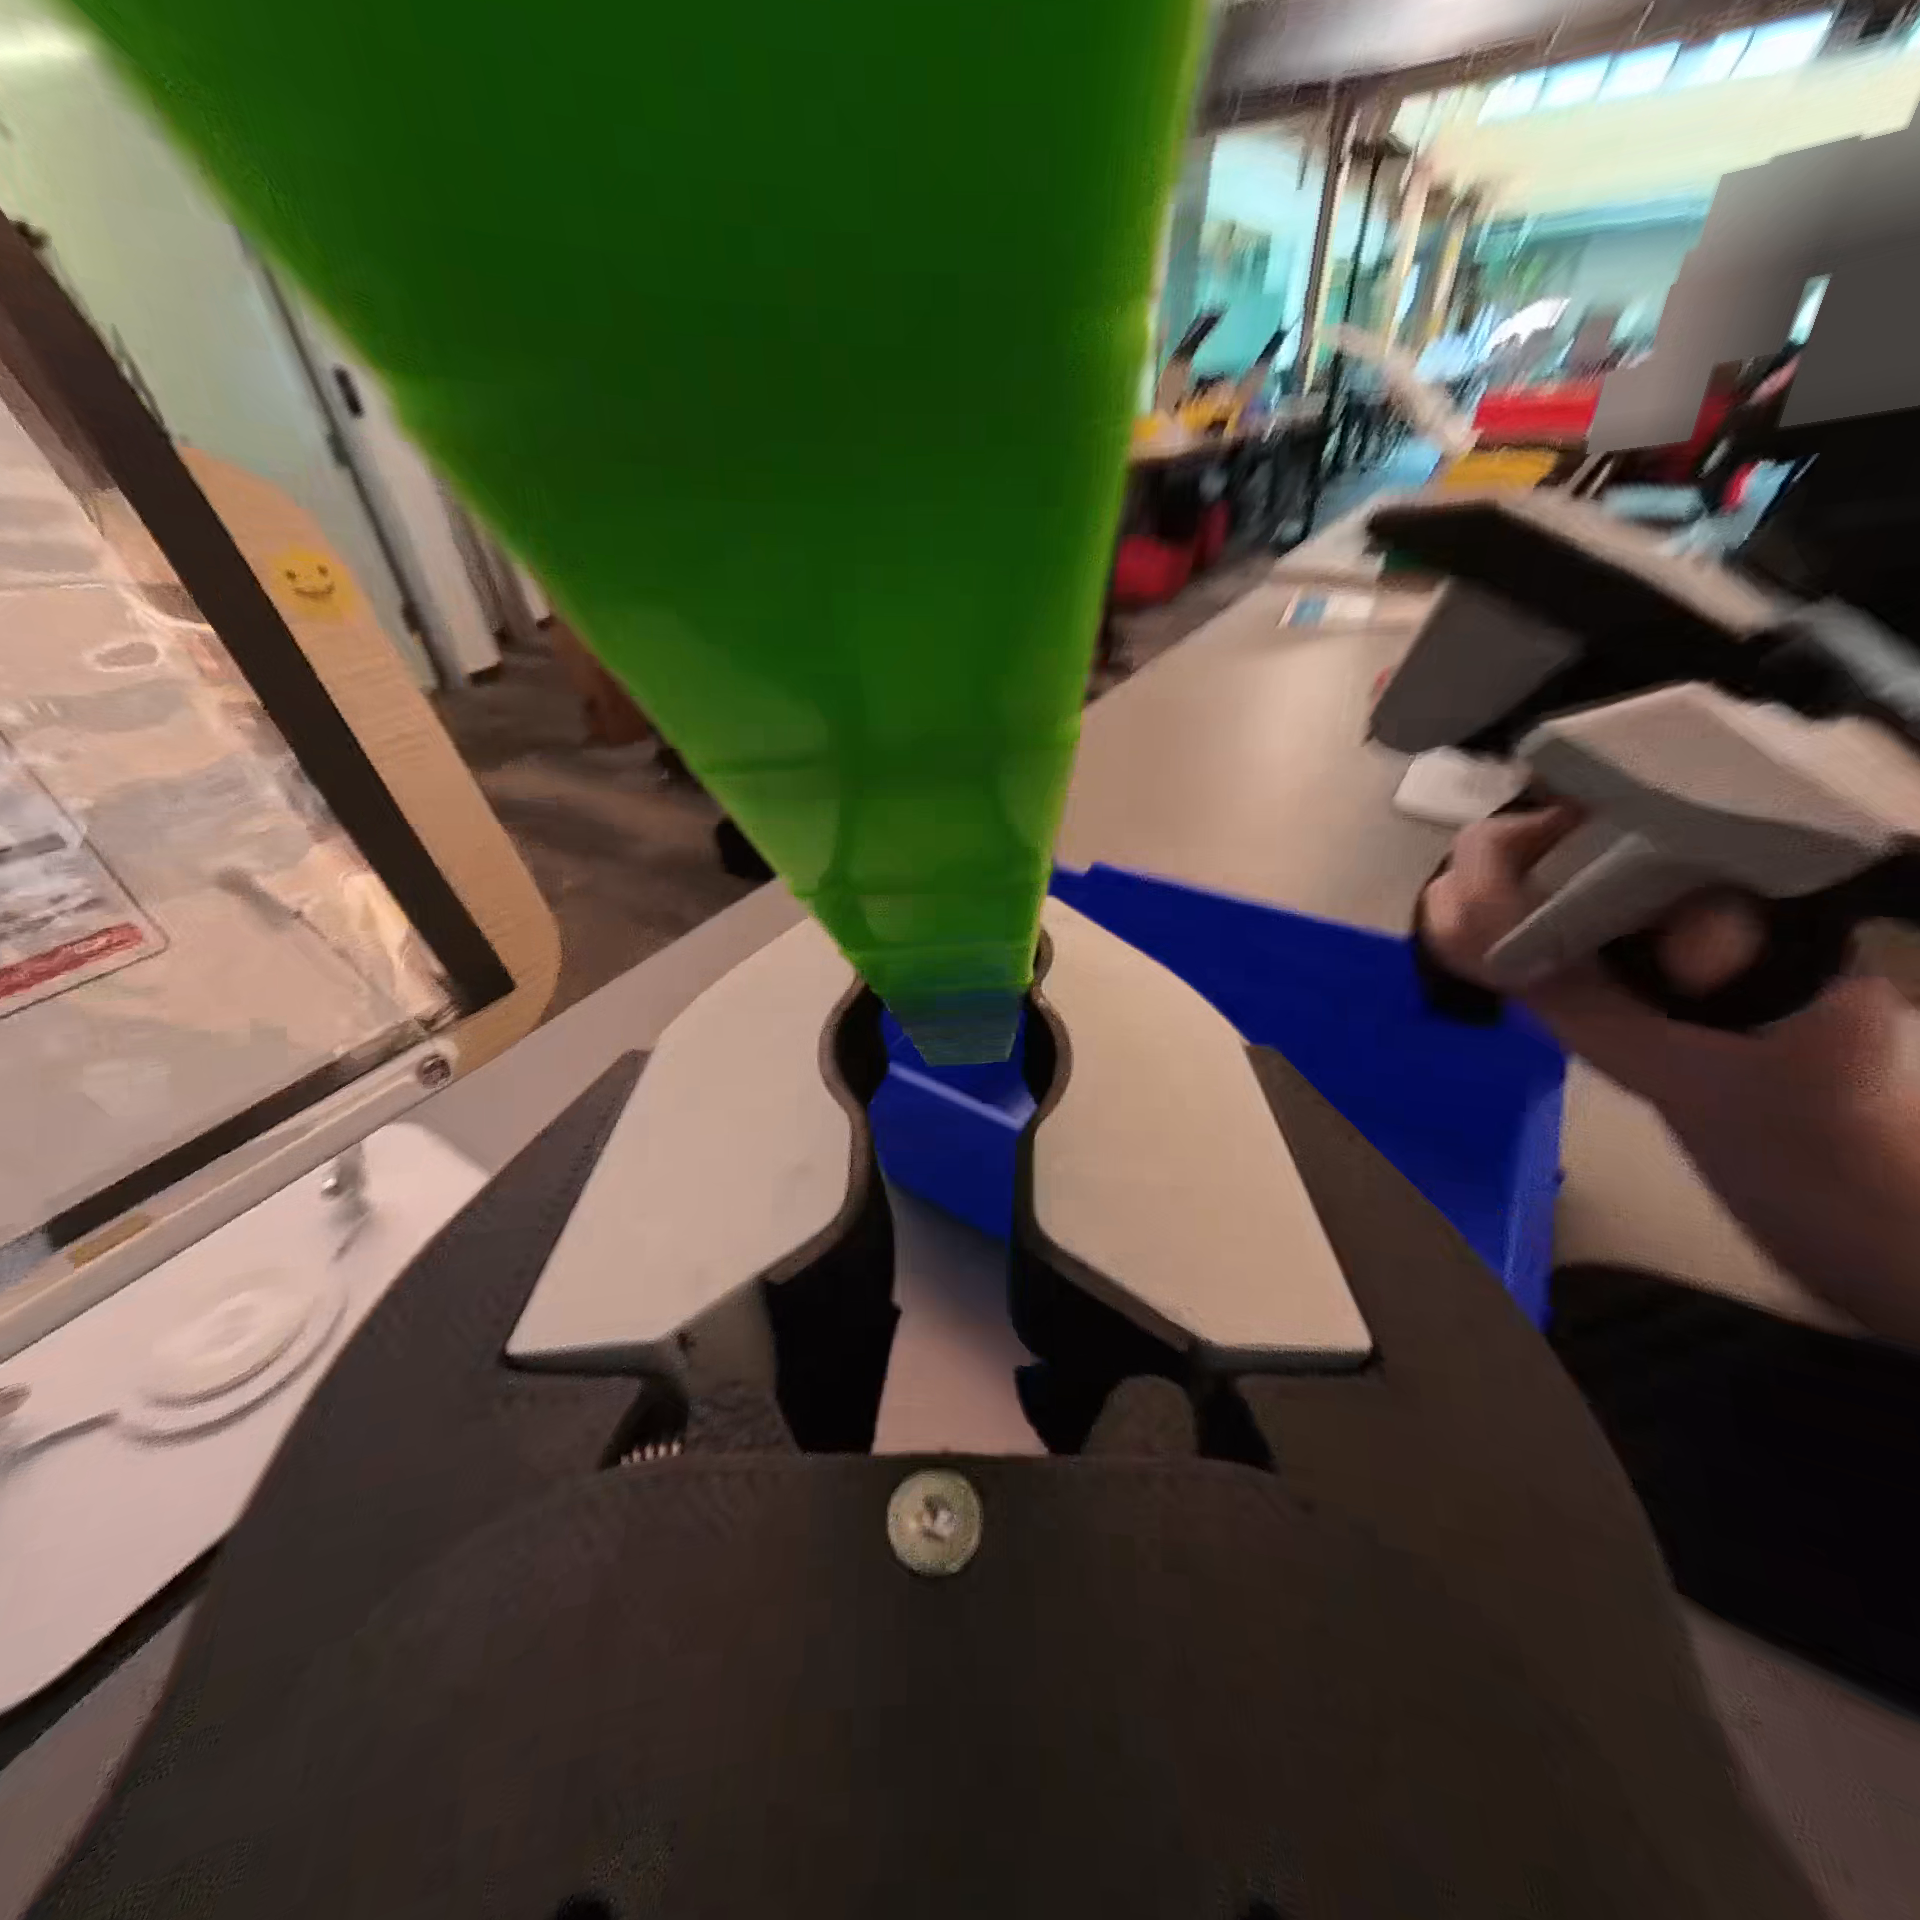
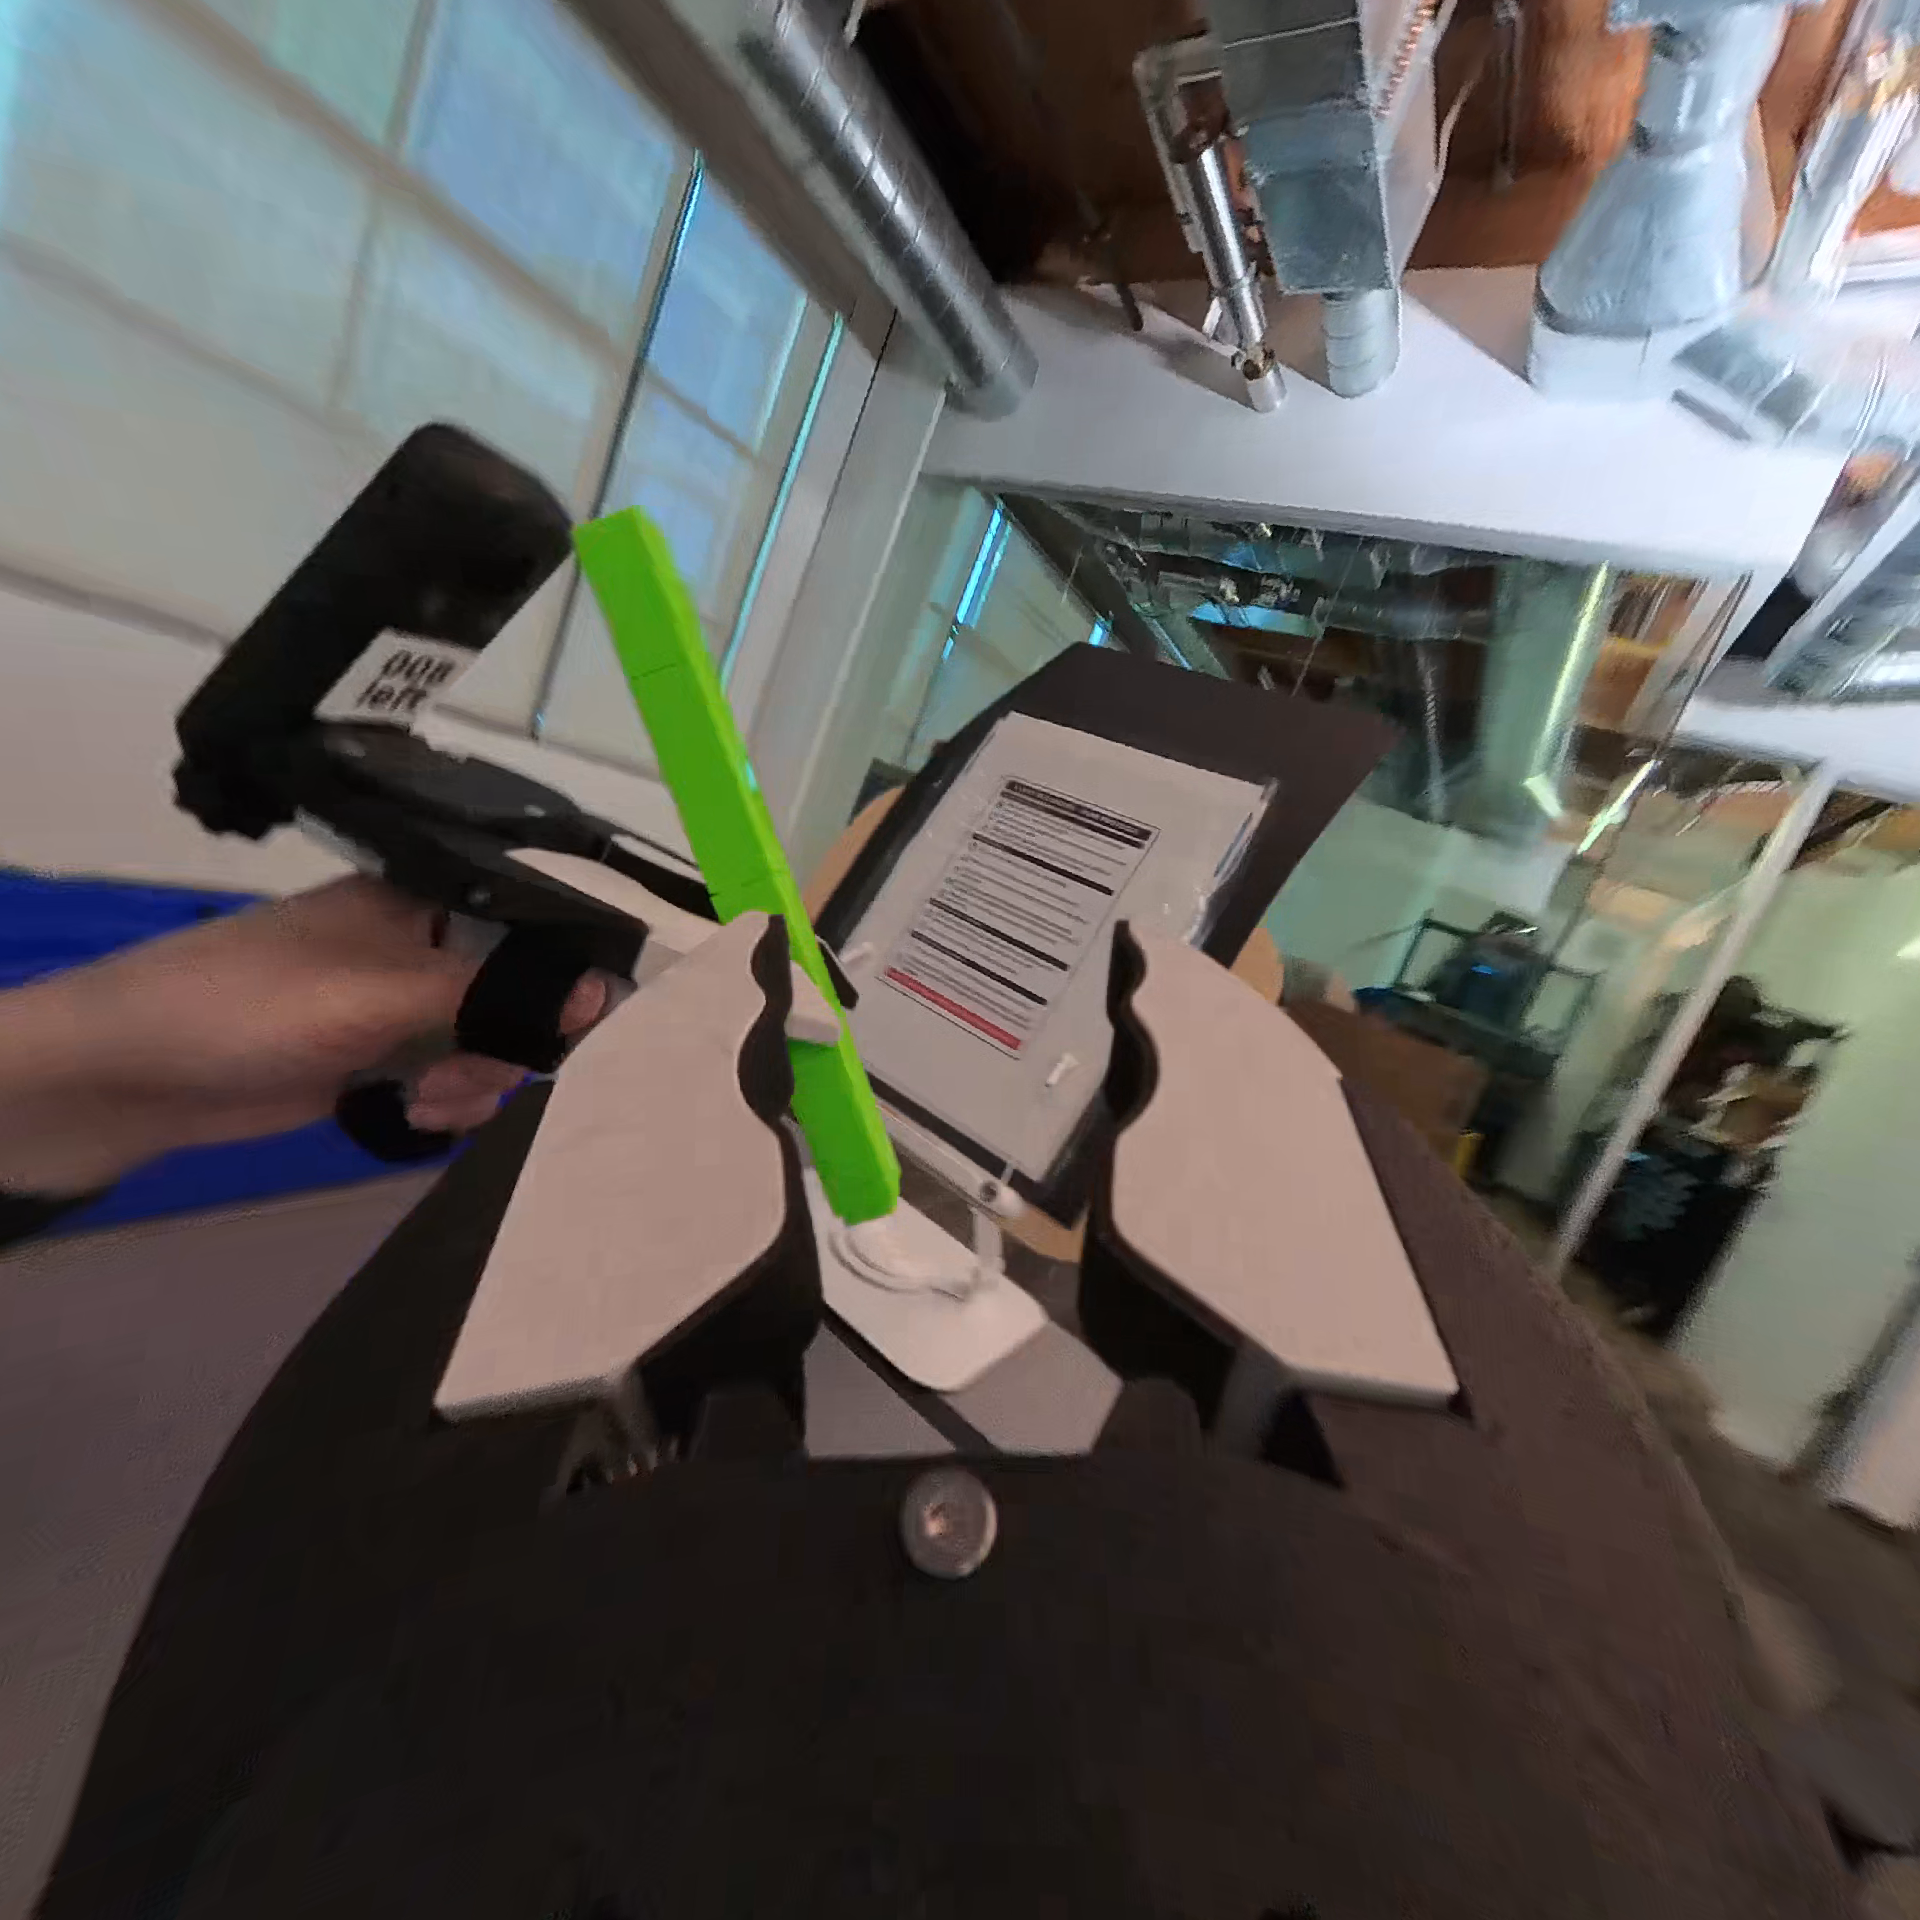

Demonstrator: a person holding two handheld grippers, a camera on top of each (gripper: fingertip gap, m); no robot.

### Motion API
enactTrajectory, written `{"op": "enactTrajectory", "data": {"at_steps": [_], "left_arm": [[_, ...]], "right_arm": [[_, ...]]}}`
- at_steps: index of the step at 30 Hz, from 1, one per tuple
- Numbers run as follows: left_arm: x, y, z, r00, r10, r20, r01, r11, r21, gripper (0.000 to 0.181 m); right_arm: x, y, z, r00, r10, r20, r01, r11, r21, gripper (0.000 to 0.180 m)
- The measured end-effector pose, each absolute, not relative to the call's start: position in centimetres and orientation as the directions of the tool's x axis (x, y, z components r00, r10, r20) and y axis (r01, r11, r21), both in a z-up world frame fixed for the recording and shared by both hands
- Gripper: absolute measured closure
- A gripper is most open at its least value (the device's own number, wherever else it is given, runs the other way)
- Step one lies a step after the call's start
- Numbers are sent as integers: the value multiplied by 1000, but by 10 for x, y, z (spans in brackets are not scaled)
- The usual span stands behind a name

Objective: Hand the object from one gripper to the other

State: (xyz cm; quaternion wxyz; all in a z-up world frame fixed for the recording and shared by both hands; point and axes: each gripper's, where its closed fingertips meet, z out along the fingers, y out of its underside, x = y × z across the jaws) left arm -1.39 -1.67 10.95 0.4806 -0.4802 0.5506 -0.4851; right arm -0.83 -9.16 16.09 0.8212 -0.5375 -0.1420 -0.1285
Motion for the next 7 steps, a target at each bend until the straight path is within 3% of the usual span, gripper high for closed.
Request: {"op": "enactTrajectory", "data": {"at_steps": [7], "left_arm": [[9,-44,73,-41,-975,-217,-237,220,-946,159]], "right_arm": [[-38,-77,137,835,-112,539,550,215,-807,122]]}}
